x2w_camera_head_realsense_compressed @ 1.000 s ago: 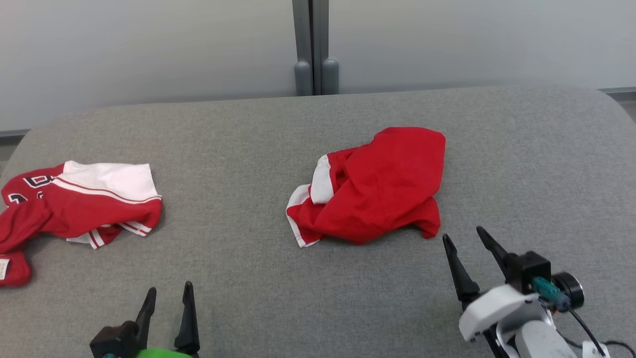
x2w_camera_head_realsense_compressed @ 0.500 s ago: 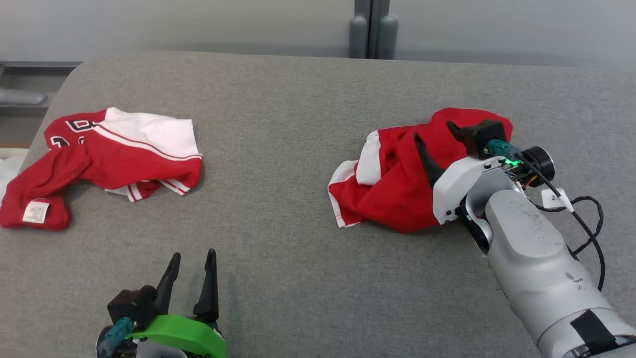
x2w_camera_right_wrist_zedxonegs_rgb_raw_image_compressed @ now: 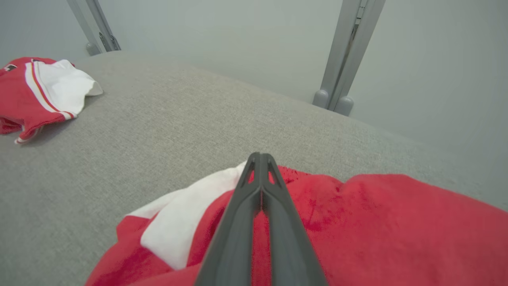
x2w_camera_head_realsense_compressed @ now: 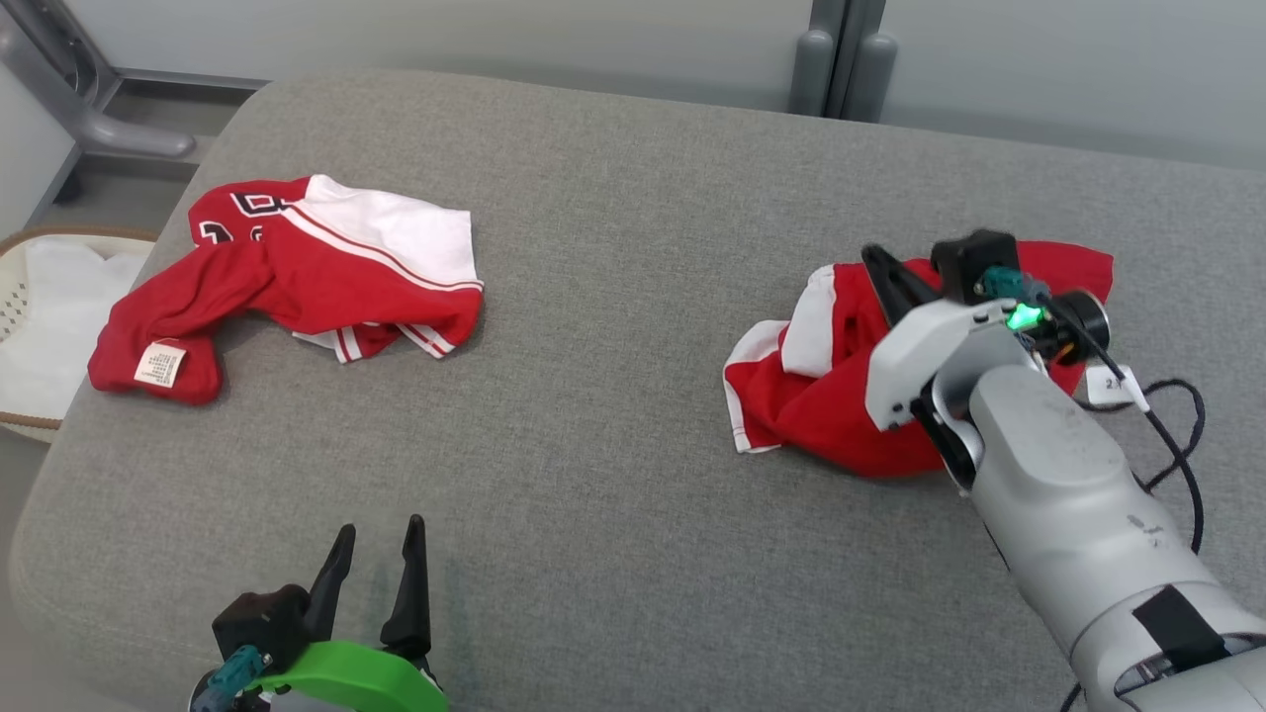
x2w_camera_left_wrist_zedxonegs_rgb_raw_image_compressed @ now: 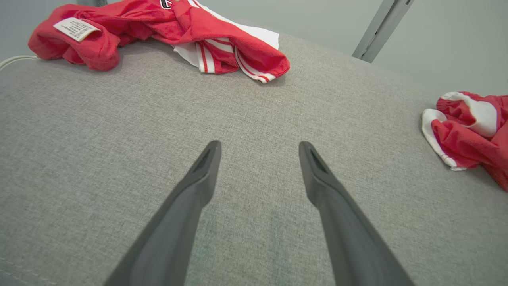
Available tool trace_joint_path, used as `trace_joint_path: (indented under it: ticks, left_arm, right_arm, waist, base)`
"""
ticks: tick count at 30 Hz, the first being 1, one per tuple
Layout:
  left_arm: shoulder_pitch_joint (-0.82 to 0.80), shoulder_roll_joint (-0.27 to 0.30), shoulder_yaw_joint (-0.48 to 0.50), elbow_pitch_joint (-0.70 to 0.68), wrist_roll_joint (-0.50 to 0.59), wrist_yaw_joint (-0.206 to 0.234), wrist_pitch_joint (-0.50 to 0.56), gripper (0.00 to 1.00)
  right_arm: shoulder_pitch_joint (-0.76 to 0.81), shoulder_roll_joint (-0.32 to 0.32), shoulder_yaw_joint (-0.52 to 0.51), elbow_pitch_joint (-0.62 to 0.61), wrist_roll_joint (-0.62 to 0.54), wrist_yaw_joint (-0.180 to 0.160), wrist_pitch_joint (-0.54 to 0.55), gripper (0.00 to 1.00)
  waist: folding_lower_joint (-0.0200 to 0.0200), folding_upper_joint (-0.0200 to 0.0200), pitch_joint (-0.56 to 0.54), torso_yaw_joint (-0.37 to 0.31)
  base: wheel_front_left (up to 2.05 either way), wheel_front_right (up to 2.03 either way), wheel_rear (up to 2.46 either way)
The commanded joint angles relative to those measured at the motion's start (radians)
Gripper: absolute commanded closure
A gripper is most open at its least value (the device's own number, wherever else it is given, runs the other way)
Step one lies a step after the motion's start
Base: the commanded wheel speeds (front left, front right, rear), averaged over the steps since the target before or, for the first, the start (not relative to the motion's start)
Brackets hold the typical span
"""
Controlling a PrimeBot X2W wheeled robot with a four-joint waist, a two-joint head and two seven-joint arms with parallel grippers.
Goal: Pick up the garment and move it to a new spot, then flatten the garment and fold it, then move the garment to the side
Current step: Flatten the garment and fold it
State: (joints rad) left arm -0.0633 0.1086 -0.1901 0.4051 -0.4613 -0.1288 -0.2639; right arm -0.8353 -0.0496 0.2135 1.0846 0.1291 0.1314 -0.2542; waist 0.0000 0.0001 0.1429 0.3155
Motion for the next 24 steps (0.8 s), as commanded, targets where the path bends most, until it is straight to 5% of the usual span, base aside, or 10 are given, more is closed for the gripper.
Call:
trace_joint_path:
  ticks: [1,9,10,11,12,24]
  left_arm:
    - [0.010,-0.002,0.002,0.002,0.010,-0.003,-0.001,0.00]
    - [0.033,-0.017,0.002,0.005,0.023,-0.003,-0.001,0.00]
    - [0.034,-0.018,0.003,0.003,0.024,-0.003,-0.001,0.00]
    - [0.035,-0.019,0.004,0.002,0.024,-0.003,-0.001,0.00]
    - [0.036,-0.020,0.004,-0.001,0.026,-0.003,-0.001,0.00]
    - [0.054,-0.010,0.055,-0.036,0.059,-0.003,-0.001,0.00]
  right_arm:
    - [-0.032,-0.002,0.026,-0.043,0.037,-0.001,-0.009,1.00]
    - [-0.117,-0.004,0.169,-0.255,0.217,-0.001,-0.012,1.00]
    - [-0.118,-0.004,0.170,-0.256,0.220,-0.001,-0.012,0.65]
    - [-0.119,-0.004,0.166,-0.256,0.214,-0.001,-0.012,0.18]
    - [-0.118,-0.003,0.157,-0.259,0.198,-0.001,-0.012,0.00]
    - [0.181,-0.003,-0.163,-0.430,0.007,-0.001,-0.012,0.00]
  waist:
    - [0.0000,-0.0001,-0.028,-0.010]
    - [0.0000,-0.0001,-0.077,-0.028]
    - [0.0000,-0.0001,-0.077,-0.030]
    - [0.0000,-0.0001,-0.077,-0.032]
    - [0.0000,-0.0001,-0.075,-0.035]
    - [0.0000,-0.0001,-0.084,-0.110]
  base:
    - [0.00,0.00,0.00]
    - [0.00,0.00,0.00]
    - [0.00,0.00,0.00]
    - [0.00,0.00,0.00]
    - [0.00,0.00,0.00]
    - [0.00,0.00,0.00]
